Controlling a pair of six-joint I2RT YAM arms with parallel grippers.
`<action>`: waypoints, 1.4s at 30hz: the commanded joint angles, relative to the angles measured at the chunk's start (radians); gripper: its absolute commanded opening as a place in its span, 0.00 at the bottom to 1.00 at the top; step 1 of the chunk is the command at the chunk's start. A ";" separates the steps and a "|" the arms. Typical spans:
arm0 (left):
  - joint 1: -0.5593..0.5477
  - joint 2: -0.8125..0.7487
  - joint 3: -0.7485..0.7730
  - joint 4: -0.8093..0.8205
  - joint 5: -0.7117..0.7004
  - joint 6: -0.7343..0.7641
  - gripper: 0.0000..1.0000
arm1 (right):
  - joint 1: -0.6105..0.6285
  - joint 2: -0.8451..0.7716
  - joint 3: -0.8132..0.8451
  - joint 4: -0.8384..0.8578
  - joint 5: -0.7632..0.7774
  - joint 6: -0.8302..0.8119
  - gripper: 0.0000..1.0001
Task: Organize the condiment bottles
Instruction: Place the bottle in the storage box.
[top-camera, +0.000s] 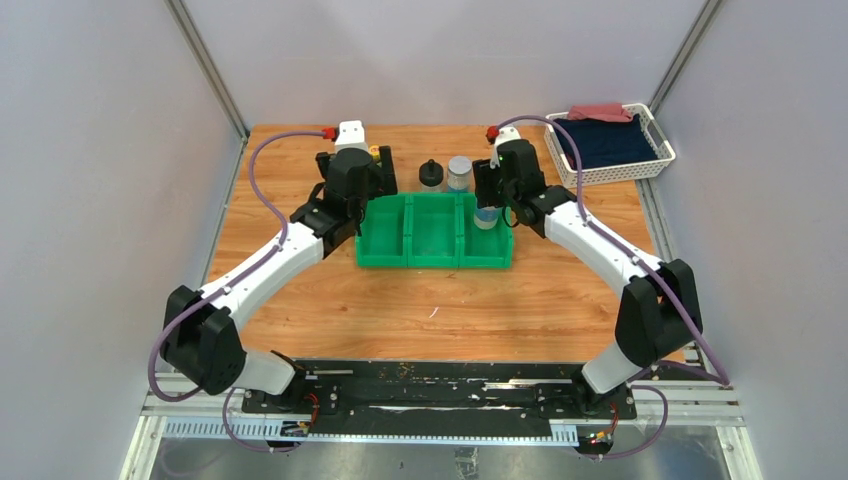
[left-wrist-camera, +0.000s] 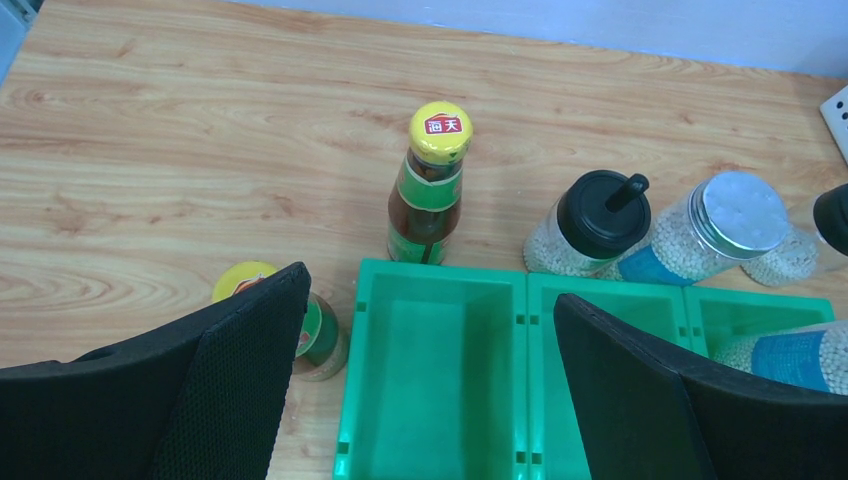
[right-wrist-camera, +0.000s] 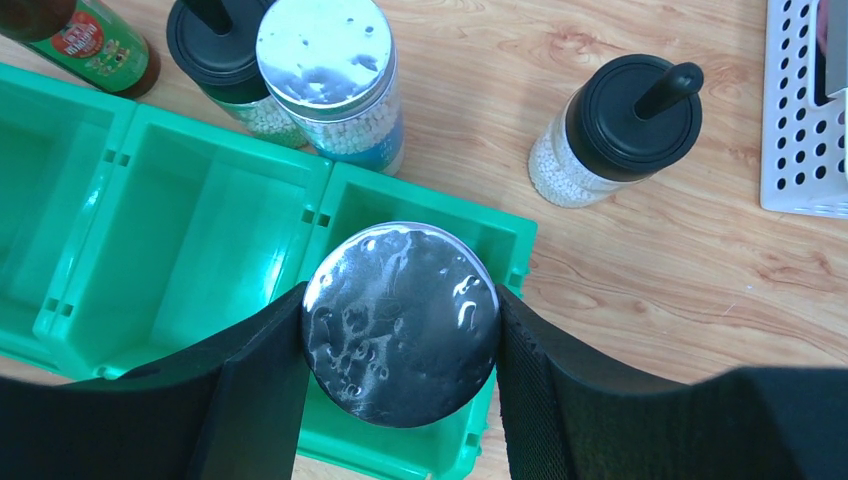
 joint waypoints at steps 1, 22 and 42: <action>-0.008 0.017 0.016 0.034 -0.019 0.003 1.00 | -0.016 0.010 0.022 0.066 0.000 0.016 0.00; -0.008 0.039 0.000 0.058 -0.020 0.002 1.00 | -0.027 0.047 -0.008 0.110 -0.025 0.021 0.00; -0.008 0.036 -0.025 0.071 -0.021 -0.007 1.00 | -0.031 0.073 -0.043 0.147 -0.045 0.019 0.00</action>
